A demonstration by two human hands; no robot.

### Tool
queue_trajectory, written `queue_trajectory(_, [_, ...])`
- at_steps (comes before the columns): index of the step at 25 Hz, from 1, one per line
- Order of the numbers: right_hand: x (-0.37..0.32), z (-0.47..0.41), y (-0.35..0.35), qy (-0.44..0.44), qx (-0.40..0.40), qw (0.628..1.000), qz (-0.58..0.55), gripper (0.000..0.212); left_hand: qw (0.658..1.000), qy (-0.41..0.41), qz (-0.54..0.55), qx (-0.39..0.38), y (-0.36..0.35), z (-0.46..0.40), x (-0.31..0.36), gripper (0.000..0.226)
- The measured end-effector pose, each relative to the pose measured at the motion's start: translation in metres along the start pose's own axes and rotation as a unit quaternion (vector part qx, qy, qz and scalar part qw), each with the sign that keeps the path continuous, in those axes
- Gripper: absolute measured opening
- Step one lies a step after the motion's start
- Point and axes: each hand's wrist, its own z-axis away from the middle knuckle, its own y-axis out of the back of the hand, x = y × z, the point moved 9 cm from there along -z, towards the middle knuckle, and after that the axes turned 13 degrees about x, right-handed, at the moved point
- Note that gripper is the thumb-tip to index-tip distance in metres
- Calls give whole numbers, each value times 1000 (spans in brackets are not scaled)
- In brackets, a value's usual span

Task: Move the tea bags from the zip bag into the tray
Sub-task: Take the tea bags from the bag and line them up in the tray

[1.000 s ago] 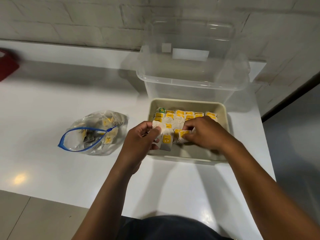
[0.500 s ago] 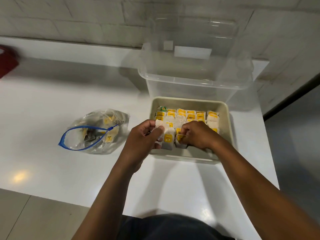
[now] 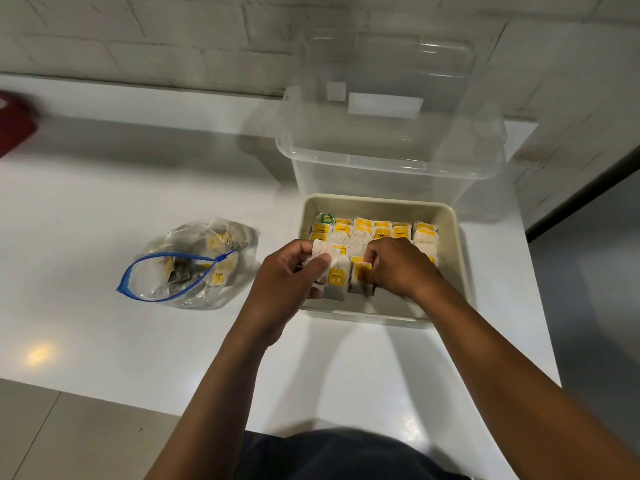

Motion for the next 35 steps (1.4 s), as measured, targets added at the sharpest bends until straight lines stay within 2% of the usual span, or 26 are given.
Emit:
queue_trajectory(5, [4, 1, 4, -25, 22, 999, -13, 27, 1000, 2, -2, -1, -2, 1, 0, 8])
queue_trajectory(8, [9, 6, 10, -37, 28, 999, -21, 18, 1000, 5, 4, -6, -4, 1, -1, 9])
queue_trajectory(10, [6, 16, 25, -44, 55, 993, -90, 16, 1000, 13, 19, -7, -7, 1, -1, 9])
queue_trajectory(12, [-11, 27, 46, -13, 81, 969, -232, 2, 999, 30, 29, -8, -11, 1, -3, 8])
queue_trajectory(14, [-36, 41, 60, 46, 41, 929, -366, 33, 997, 64, 33, -26, -20, 1, -8, 9])
queue_trajectory(16, [-51, 51, 66, 93, 5, 911, -402, 48, 991, 106, 48, -60, -32, 3, -11, 9])
queue_trajectory(20, [-50, 55, 77, 137, 20, 923, -359, 37, 976, 160, 75, -128, -52, 10, -8, 9])
queue_trajectory(23, [-35, 51, 83, 113, 40, 931, -345, 14, 968, 185, 92, -143, -58, 13, -8, 15])
queue_trajectory(26, [-22, 50, 91, 78, 44, 929, -359, 5, 968, 182, 91, -144, -57, 15, -8, 19])
queue_trajectory(28, [-14, 48, 93, 49, 37, 922, -382, 6, 974, 160, 79, -137, -52, 15, -6, 24])
queue_trajectory(30, [-9, 44, 85, 38, 8, 934, -356, 7, 986, 119, 54, -106, -42, 12, -3, 25])
queue_trajectory(33, [0, 37, 54, 54, -54, 977, -200, 13, 999, 26, 2, -33, -18, 6, 6, 19])
queue_trajectory(35, [5, 36, 33, 58, -101, 987, -109, 15, 1000, -15, -24, -4, -5, 4, 8, 17])
